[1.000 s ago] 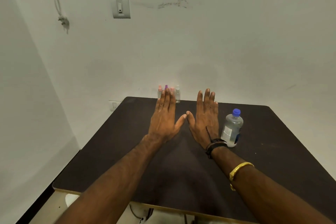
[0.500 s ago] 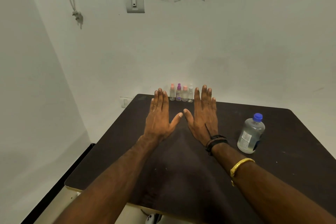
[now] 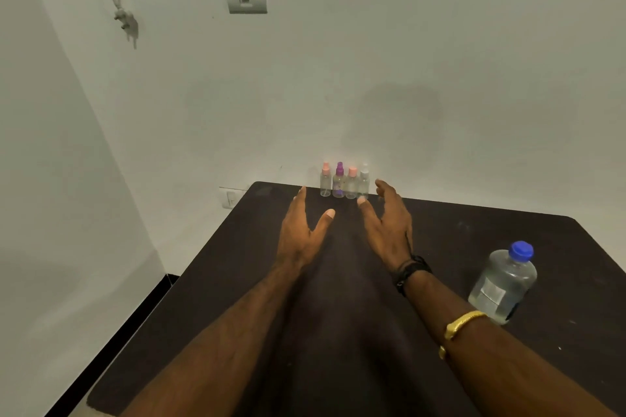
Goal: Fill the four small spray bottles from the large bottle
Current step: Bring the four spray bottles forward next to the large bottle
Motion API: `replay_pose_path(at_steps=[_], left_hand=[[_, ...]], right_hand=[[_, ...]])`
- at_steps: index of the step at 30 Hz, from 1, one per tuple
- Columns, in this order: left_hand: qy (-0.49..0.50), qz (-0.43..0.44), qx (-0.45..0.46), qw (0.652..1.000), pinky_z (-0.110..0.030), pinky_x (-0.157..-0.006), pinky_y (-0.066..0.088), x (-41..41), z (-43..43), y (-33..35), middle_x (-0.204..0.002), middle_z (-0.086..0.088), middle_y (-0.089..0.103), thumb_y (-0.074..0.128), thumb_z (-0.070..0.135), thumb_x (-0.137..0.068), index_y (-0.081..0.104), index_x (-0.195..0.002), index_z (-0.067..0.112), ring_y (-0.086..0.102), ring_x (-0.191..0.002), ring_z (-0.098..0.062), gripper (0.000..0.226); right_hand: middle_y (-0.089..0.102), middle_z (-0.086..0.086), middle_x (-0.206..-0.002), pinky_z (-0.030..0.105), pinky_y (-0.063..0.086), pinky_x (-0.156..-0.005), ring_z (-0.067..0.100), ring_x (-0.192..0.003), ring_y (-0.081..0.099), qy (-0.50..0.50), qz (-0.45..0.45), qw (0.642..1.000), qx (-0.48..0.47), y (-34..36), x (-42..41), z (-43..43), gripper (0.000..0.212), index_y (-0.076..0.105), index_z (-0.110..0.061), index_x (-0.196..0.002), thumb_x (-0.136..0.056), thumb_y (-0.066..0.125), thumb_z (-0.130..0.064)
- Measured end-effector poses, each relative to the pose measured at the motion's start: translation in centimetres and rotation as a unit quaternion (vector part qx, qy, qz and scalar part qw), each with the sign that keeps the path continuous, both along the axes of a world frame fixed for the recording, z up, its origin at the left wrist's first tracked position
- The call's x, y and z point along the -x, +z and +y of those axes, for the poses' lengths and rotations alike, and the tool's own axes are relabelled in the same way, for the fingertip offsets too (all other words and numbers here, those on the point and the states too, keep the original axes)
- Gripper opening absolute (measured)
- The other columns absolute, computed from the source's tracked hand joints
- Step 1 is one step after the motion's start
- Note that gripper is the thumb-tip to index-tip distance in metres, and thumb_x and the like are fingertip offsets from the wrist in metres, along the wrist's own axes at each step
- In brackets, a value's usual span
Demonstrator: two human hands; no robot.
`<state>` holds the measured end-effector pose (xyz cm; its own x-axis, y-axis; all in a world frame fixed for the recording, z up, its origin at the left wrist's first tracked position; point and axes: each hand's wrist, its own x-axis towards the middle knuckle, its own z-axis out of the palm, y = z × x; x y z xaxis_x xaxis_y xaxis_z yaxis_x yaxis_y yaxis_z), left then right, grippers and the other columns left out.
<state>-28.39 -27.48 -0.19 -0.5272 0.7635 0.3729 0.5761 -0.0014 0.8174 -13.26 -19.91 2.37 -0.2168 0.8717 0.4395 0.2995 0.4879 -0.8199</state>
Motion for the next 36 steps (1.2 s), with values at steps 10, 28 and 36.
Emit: replay_pose_path(at_steps=[10,28,36], left_hand=[[0.022,-0.138,0.018,0.99,-0.032,-0.113,0.038,3.4,7.3,-4.1,-0.158,-0.004,0.042,0.079,0.047,-0.083,0.037,-0.154,0.022,0.042,-0.144,-0.02,0.086],[0.002,-0.178,-0.031,0.984,-0.031,-0.109,0.047,9.6,20.7,-8.5,-0.141,-0.003,0.058,0.094,0.032,-0.068,0.045,-0.146,0.017,0.055,-0.128,-0.014,0.093],[-0.052,-0.153,-0.03,0.986,-0.026,-0.094,0.056,10.9,22.6,-8.6,-0.114,0.006,0.069,0.095,0.028,-0.066,0.06,-0.122,0.021,0.067,-0.108,-0.01,0.066]], right_hand=[[0.065,0.004,-0.129,0.007,0.041,-0.072,0.01,-0.105,0.058,0.017,0.027,0.984,0.173,-2.8,2.0,7.6,0.054,0.055,-0.017,-0.139,-0.092,0.071,-0.038],[0.061,0.003,-0.135,0.039,0.05,-0.108,0.017,-0.124,0.058,-0.015,0.117,0.977,0.176,-10.1,7.3,20.3,0.073,0.053,-0.018,-0.138,-0.075,0.089,-0.021],[0.068,-0.001,-0.115,0.036,0.059,-0.093,0.016,-0.107,0.067,0.038,0.091,0.977,0.187,-10.0,8.0,22.4,0.061,0.057,-0.024,-0.118,-0.068,0.092,-0.015]])
